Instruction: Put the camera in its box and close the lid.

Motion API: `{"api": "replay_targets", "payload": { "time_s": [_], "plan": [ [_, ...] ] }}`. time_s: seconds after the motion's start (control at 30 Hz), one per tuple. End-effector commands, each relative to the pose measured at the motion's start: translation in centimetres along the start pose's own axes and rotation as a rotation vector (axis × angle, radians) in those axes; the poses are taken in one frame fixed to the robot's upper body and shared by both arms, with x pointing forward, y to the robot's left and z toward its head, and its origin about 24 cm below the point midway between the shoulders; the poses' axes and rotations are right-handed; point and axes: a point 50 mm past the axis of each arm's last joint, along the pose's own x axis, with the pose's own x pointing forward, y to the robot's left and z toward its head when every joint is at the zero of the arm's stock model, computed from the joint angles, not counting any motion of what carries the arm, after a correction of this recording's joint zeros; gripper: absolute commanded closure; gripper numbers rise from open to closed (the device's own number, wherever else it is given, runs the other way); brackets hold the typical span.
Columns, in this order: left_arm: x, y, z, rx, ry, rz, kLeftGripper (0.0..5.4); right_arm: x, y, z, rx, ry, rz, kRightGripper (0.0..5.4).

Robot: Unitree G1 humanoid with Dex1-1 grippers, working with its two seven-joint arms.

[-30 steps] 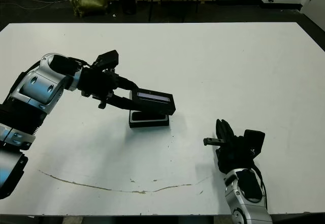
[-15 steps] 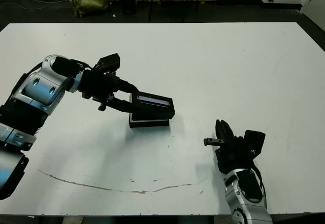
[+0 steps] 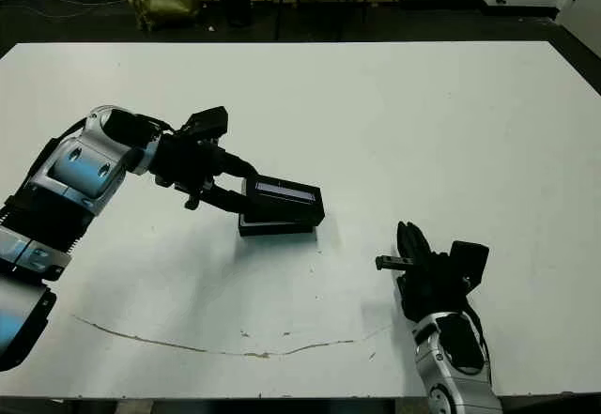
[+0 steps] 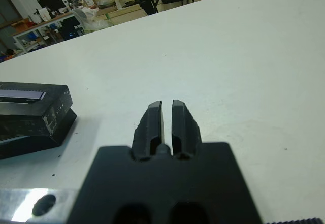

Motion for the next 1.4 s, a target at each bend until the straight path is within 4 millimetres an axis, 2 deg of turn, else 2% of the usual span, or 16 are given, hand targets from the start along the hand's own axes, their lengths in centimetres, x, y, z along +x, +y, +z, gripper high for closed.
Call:
{"api": "replay_targets", "payload": {
  "time_s": [0.03, 0.67, 0.97, 1.4],
  "plan": [
    [0.4, -0.3, -0.8, -0.016, 0.032, -0.005, 3.16, -0.2, -0.2, -0.3, -0.01, 0.03, -0.023, 5.4],
    [0.9, -0.6, -0.8, 0.021, 0.069, 0.047, 3.16, -0.4, -0.1, -0.5, 0.031, 0.033, -0.033, 5.4],
    [1.1, -2.4, 0.8, 0.044, 0.091, 0.043, 3.16, -0.4, -0.1, -0.5, 0.03, 0.036, -0.035, 5.4],
    [0.6, -2.0, -0.8, 0.018, 0.136, 0.095, 3.16, -0.5, 0.0, -0.5, 0.026, 0.048, -0.046, 5.4]
  ]
}}
